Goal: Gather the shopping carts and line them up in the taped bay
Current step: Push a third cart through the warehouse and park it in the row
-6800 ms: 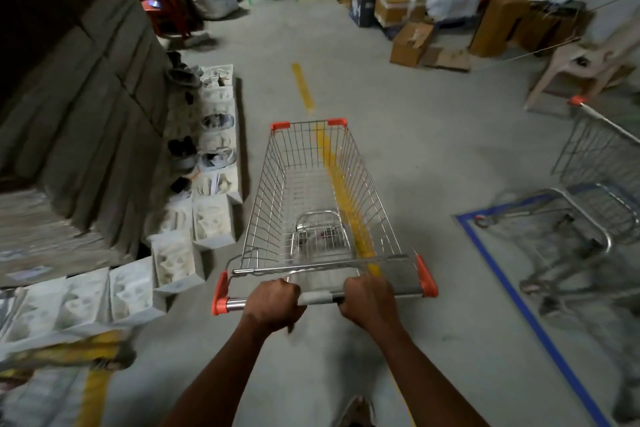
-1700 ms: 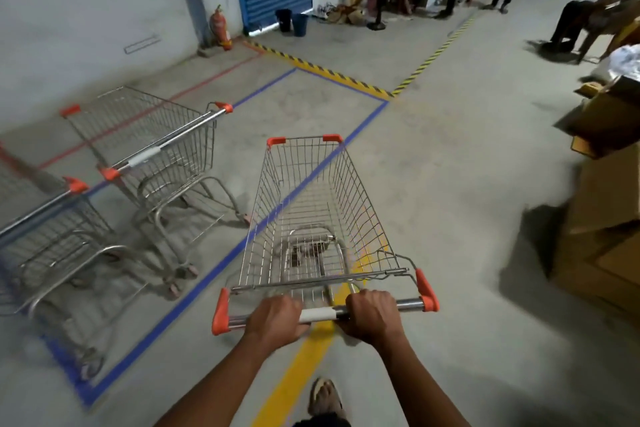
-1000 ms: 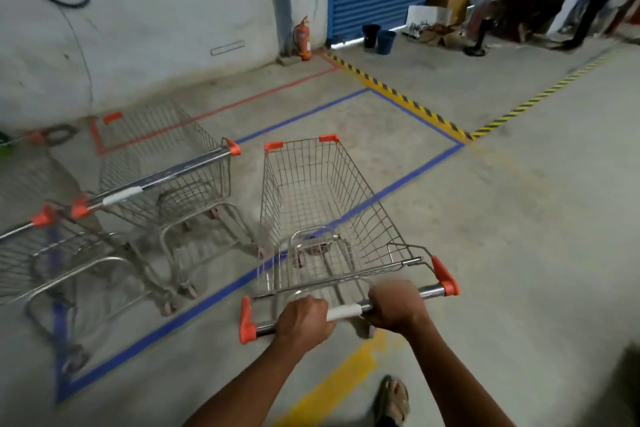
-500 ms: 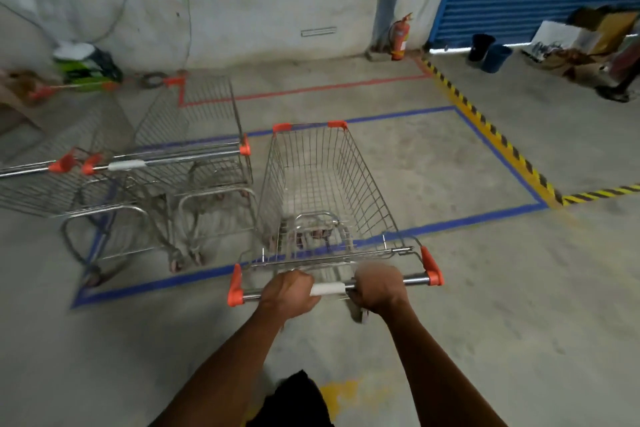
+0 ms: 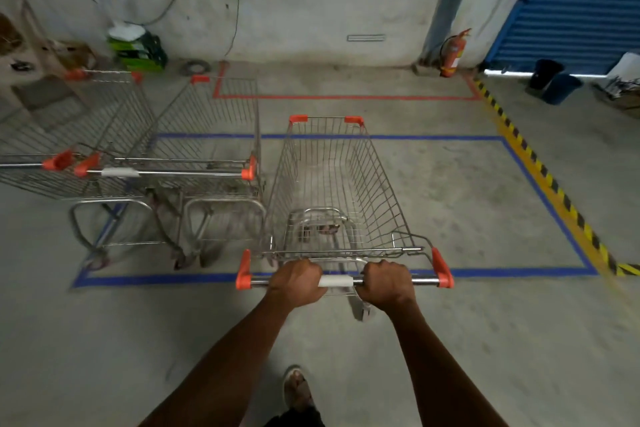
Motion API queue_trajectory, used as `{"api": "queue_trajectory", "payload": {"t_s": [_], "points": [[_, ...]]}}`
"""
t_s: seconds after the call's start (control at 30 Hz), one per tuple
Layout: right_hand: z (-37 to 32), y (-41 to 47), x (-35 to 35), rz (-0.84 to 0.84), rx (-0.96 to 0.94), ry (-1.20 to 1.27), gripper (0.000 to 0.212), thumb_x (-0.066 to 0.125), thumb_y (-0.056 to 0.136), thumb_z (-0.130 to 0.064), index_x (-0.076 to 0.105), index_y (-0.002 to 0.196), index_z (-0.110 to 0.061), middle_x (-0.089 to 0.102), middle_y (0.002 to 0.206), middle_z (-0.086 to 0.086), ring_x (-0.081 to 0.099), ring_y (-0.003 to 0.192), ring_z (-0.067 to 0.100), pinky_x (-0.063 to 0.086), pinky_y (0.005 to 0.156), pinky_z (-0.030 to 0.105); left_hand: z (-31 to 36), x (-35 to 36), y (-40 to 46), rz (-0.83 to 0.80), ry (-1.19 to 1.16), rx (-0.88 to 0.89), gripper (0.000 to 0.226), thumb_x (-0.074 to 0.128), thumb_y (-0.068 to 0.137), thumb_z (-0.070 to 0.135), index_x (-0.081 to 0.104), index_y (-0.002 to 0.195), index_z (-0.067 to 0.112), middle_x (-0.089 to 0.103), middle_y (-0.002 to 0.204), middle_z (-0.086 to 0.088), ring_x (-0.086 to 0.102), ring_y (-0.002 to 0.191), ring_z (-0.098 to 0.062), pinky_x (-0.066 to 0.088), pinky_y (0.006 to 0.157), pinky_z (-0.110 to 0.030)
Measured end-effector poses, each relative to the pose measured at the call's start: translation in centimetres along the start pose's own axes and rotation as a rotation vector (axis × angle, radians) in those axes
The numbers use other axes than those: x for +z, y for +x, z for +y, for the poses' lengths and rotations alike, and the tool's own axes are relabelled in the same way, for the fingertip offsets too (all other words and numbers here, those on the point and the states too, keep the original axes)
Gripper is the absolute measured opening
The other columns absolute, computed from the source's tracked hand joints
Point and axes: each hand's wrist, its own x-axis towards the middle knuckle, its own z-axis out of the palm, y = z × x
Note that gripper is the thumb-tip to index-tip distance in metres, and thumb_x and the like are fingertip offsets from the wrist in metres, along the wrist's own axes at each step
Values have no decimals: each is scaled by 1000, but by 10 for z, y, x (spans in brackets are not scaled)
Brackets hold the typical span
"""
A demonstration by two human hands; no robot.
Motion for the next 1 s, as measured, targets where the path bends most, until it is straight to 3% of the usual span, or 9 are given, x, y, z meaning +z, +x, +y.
{"api": "queue_trajectory", "payload": {"t_s": [0.37,0.6,0.77,1.0], "points": [[45,107,-11,15,-21,-15,42,54,89,-62,69,96,-23,71,89,-3,69,79,21,48,70,31,-18,-20,108,-11,-19,-32,42,61,85,57,70,107,22,69,103,-3,67,93,-25,51,78,-34],[62,178,-20,-16,-65,-3,39,54,91,-61,68,96,-25,59,78,-7,58,68,18,47,68,30,-35,-43,169,-37,-65,-76,37,61,88,53,70,106,22,70,102,-3,67,92,-24,47,73,-31],[76,223,-29,-23,-120,12,41,57,91,-63,68,99,-25,66,86,-5,65,77,19,42,67,31,-40,-62,205,-70,-65,-170,35,63,85,51,71,103,22,71,99,-1,68,90,-24,48,73,-32],[83,265,-35,-18,-149,49,38,56,90,-59,68,99,-24,66,85,-4,67,79,21,50,71,33,-54,-69,242,-76,-64,-204,37,62,84,54,71,100,23,71,96,-5,69,90,-27,55,78,-37]]}}
